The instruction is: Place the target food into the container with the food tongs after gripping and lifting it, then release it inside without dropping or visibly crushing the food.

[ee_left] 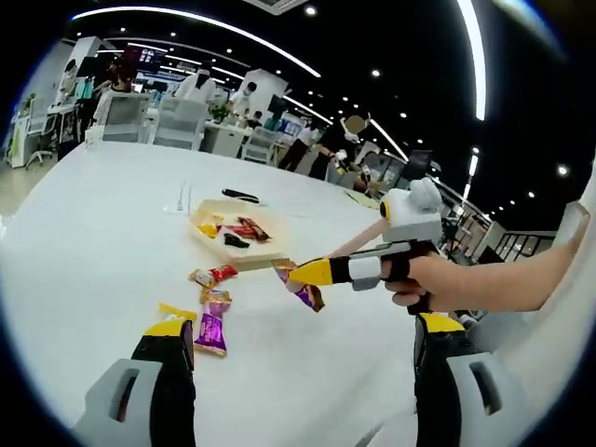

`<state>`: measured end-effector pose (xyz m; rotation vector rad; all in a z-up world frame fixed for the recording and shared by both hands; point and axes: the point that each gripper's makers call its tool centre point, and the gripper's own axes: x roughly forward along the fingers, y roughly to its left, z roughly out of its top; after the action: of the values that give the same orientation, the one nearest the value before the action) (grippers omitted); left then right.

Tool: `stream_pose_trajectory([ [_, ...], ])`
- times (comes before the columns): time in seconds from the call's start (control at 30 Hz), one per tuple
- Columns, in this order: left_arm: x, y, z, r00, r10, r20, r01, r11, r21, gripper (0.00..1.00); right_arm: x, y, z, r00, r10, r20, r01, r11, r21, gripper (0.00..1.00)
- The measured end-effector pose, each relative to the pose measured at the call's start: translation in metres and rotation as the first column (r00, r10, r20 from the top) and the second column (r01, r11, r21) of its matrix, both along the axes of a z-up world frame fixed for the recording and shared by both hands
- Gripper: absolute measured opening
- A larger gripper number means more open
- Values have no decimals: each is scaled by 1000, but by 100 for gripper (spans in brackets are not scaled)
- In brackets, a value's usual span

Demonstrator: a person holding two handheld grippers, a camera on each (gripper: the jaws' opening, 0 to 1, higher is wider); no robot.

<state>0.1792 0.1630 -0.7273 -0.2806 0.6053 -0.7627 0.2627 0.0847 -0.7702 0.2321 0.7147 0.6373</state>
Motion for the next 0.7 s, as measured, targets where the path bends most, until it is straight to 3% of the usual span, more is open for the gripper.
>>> stream_pose_trajectory([
  [0.13, -5, -5, 3, 1000, -2, 4, 2, 1000, 1, 99, -2, -5, 9, 1000, -4, 14, 4, 1000, 26, 21],
  [0.17, -1, -4, 7, 997, 5, 74, -6, 1000, 24, 99, -3, -6, 13, 1000, -6, 20, 5, 999, 37, 21],
  [0.2, -2, -4, 7, 996, 3, 87, -6, 999, 34, 99, -4, -8, 17, 1000, -10, 28, 9, 999, 47, 21],
  [0.47, -8, -12, 11, 997, 30, 75, -30, 1000, -7, 99, -8, -14, 27, 999, -8, 46, 5, 998, 70, 21],
  [0.57, -8, -15, 22, 994, 56, 93, -51, 997, -58, 99, -9, -16, 30, 999, -6, 51, 2, 997, 75, 21],
  [0.7, -7, -16, 24, 992, 63, 105, -58, 997, -49, 99, -7, -20, 36, 998, 3, 65, -7, 998, 70, 21],
])
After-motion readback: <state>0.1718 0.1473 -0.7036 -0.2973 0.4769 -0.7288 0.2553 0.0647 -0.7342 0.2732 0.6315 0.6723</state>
